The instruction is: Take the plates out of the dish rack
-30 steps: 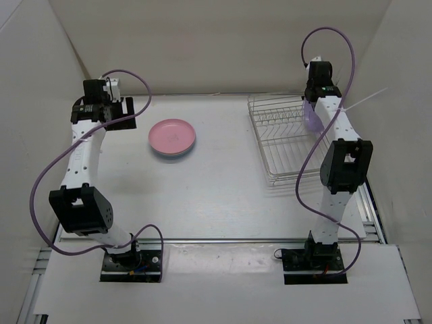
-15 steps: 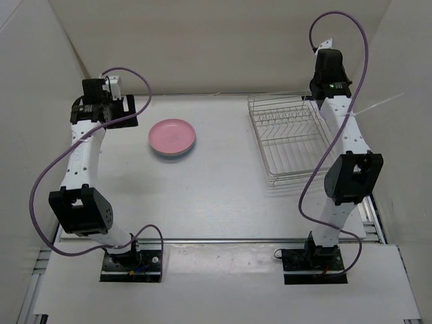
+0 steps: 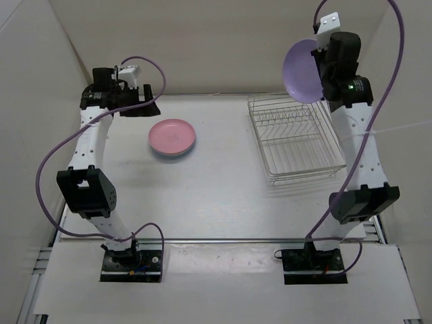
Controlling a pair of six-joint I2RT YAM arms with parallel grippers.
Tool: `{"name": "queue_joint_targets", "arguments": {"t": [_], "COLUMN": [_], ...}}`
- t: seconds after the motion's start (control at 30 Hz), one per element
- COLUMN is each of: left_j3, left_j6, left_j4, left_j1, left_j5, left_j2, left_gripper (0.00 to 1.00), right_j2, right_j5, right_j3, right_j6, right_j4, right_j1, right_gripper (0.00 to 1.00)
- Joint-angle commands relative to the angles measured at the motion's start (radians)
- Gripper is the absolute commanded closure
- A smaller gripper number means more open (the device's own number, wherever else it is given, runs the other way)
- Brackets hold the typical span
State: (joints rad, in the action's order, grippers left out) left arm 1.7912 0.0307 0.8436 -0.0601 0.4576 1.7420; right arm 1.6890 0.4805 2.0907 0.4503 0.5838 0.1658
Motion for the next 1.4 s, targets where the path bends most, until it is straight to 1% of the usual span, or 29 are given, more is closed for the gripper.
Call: {"name": "queue_joint_targets", "arguments": {"t": [0.0, 0.03, 0.1, 0.13, 0.2, 0.3, 0.37, 0.47, 0.6, 0.67, 0.73, 0.77, 0.83, 1.0, 1.1, 1.13, 1.17, 1.23, 1.27, 1.33, 1.37], "left_j3": [0.048, 0.048, 0.048, 0.060, 0.082, 0.157, 0.218, 0.246, 0.269, 0.290, 0.304, 0.321, 0.332, 0.367, 0.376, 0.376, 0.376, 0.376, 0.376, 0.376, 0.376], "left_j6": [0.069, 0.081, 0.093, 0.106, 0.106, 0.083, 0.074, 0.063, 0.063, 0.063, 0.063, 0.063, 0.063, 0.063, 0.063, 0.052, 0.052, 0.041, 0.032, 0.023, 0.023], "left_j4": [-0.031, -0.050, -0.063, -0.063, -0.063, -0.048, -0.035, -0.035, -0.035, -0.035, -0.035, -0.035, -0.035, -0.044, -0.044, -0.044, -0.054, -0.064, -0.064, -0.075, -0.075], "left_j1": [0.046, 0.071, 0.100, 0.127, 0.149, 0.195, 0.245, 0.304, 0.367, 0.397, 0.416, 0.434, 0.448, 0.467, 0.467, 0.467, 0.467, 0.467, 0.467, 0.467, 0.467], "left_j5": [0.294, 0.356, 0.404, 0.417, 0.444, 0.458, 0.437, 0.426, 0.415, 0.401, 0.388, 0.379, 0.363, 0.333, 0.313, 0.300, 0.300, 0.282, 0.270, 0.259, 0.259], "left_j2": [-0.027, -0.027, -0.038, -0.038, -0.038, 0.005, 0.037, 0.048, 0.057, 0.083, 0.094, 0.094, 0.105, 0.114, 0.114, 0.114, 0.114, 0.114, 0.114, 0.114, 0.114], "left_gripper": [0.00, 0.00, 0.00, 0.00, 0.00, 0.00, 0.00, 0.00, 0.00, 0.03, 0.04, 0.07, 0.10, 0.13, 0.19, 0.23, 0.32, 0.39, 0.50, 0.54, 0.59], "right_j2": [-0.081, -0.090, -0.100, -0.100, -0.100, -0.100, -0.089, -0.071, -0.052, -0.040, -0.031, -0.031, -0.022, -0.011, -0.002, -0.002, -0.002, -0.002, 0.009, 0.009, 0.009], "right_j5": [-0.337, -0.385, -0.463, -0.527, -0.584, -0.705, -0.756, -0.816, -0.861, -0.907, -0.918, -0.918, -0.918, -0.918, -0.895, -0.895, -0.895, -0.895, -0.895, -0.895, -0.882], "right_j3": [0.055, 0.055, 0.055, 0.064, 0.075, 0.085, 0.094, 0.103, 0.126, 0.147, 0.147, 0.147, 0.147, 0.158, 0.158, 0.158, 0.149, 0.149, 0.149, 0.160, 0.160], "right_j6": [-0.096, -0.096, -0.105, -0.105, -0.105, -0.125, -0.125, -0.136, -0.145, -0.154, -0.154, -0.154, -0.154, -0.154, -0.145, -0.145, -0.145, -0.145, -0.145, -0.145, -0.145], "right_j4": [0.099, 0.125, 0.154, 0.177, 0.194, 0.229, 0.240, 0.252, 0.261, 0.261, 0.261, 0.261, 0.261, 0.261, 0.261, 0.261, 0.261, 0.261, 0.261, 0.261, 0.261], "right_j1": [0.001, 0.011, 0.021, 0.021, 0.032, 0.032, 0.032, 0.032, 0.032, 0.032, 0.041, 0.041, 0.041, 0.061, 0.072, 0.083, 0.083, 0.095, 0.104, 0.116, 0.126], "right_gripper": [1.00, 1.00, 1.00, 1.00, 1.00, 1.00, 1.00, 1.00, 1.00, 1.00, 1.00, 1.00, 1.00, 1.00, 1.00, 1.00, 1.00, 1.00, 1.00, 1.00, 1.00]}}
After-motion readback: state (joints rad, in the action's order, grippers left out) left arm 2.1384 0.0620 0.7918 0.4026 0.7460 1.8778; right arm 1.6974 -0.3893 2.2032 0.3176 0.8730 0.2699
